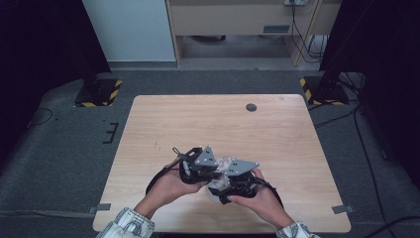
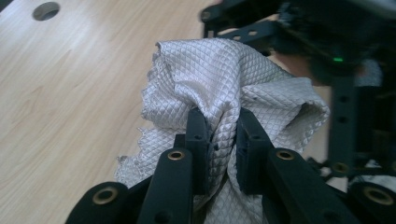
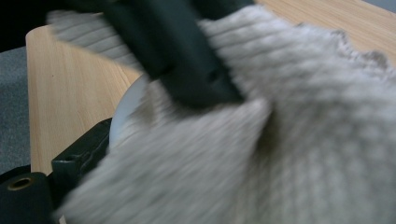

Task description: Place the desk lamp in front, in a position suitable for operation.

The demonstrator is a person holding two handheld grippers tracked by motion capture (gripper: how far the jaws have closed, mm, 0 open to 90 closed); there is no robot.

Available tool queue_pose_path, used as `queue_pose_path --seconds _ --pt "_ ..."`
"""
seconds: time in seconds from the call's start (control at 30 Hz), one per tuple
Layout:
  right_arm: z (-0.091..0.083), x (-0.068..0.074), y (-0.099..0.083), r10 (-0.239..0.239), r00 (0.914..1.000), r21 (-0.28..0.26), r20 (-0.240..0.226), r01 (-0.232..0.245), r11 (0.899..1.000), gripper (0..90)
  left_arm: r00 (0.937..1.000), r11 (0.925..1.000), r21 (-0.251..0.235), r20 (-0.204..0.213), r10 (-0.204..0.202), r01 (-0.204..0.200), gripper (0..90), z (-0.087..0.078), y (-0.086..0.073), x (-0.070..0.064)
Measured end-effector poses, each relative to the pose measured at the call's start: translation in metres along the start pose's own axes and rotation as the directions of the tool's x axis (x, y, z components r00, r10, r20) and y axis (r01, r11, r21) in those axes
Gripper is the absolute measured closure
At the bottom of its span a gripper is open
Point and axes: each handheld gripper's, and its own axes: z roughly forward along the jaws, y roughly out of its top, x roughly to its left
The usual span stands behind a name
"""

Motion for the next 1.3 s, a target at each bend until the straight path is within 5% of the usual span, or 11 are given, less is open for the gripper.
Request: queue_pose_path --seconds 0.4,0.6,0.93,1.3 --pt "0.0 0.0 0.001 -0.001 1.0 0.005 -0.002 0.001 1.0 8.8 0.9992 0.9996 0.026 -0.038 -0.009 0.01 76.9 -0.019 -0.017 0.003" --pt "0.0 0.0 0.001 0.001 1.0 0.011 0.0 -0.001 1.0 8.8 0.9999 0.9998 0.015 -0.006 -0.009 0.01 76.9 -0.024 -0.025 -0.007" --pt "0.0 0.0 0.002 -0.004 1.0 0.013 0.005 0.004 1.0 8.9 0.998 0.9995 -0.011 0.056 0.03 -0.029 76.9 -0.012 -0.012 -0.018" --pt "0.0 0.001 0.001 0.0 1.0 0.012 0.007 0.0 1.0 8.9 0.9999 0.9996 -0.024 0.003 -0.015 0.015 76.3 0.0 -0.002 0.0"
